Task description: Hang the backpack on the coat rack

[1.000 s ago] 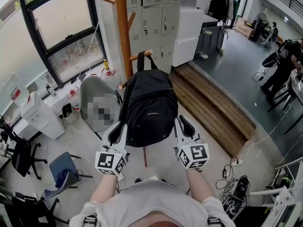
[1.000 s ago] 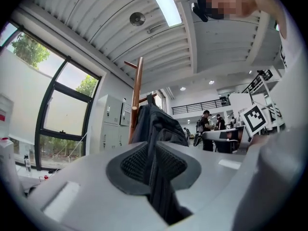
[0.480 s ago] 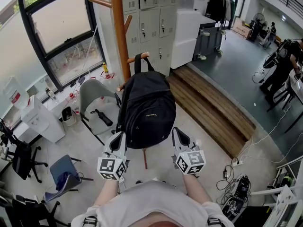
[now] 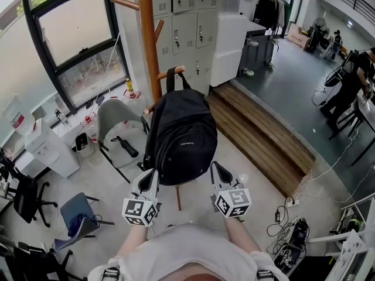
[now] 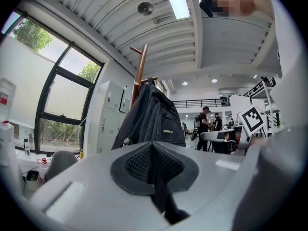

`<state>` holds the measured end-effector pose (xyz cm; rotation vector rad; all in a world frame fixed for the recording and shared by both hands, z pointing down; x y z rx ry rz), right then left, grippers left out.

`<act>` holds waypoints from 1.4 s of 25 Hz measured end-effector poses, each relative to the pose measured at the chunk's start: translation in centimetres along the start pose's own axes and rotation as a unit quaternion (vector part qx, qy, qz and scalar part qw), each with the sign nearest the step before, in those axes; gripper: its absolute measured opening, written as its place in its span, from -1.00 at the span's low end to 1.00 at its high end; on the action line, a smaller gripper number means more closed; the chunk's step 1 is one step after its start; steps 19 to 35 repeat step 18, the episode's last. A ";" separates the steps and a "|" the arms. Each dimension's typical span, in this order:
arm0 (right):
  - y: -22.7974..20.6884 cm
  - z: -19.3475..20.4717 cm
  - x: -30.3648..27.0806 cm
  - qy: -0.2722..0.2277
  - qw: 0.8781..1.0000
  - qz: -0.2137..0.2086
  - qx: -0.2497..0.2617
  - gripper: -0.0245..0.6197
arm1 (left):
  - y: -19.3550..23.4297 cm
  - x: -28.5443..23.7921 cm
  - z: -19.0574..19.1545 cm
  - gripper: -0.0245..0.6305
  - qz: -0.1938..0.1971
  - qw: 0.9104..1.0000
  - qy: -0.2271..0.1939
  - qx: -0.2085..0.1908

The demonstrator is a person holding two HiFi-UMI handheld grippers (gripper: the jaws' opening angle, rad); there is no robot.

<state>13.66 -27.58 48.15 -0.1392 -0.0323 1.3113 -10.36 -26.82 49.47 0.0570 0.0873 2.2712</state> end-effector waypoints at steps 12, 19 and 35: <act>0.4 0.8 0.0 0.008 1.000 0.001 -0.006 -0.90 | -0.2 -0.2 0.4 -0.89 0.008 1.000 -0.001 0.005; 0.6 0.9 -0.1 0.009 1.000 0.000 -0.007 -0.90 | -0.4 -0.4 0.2 -0.89 0.013 1.000 -0.002 0.002; 0.6 0.9 -0.1 0.009 1.000 0.000 -0.007 -0.90 | -0.4 -0.4 0.2 -0.89 0.013 1.000 -0.002 0.002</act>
Point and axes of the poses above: the fingertips, and each gripper's own axes: x backward along the fingers, y to its left, z out of its underside, the point moved 4 cm from there along x, backward along the fingers, and after that the axes turned 10 degrees about z, right-handed, at the moved point
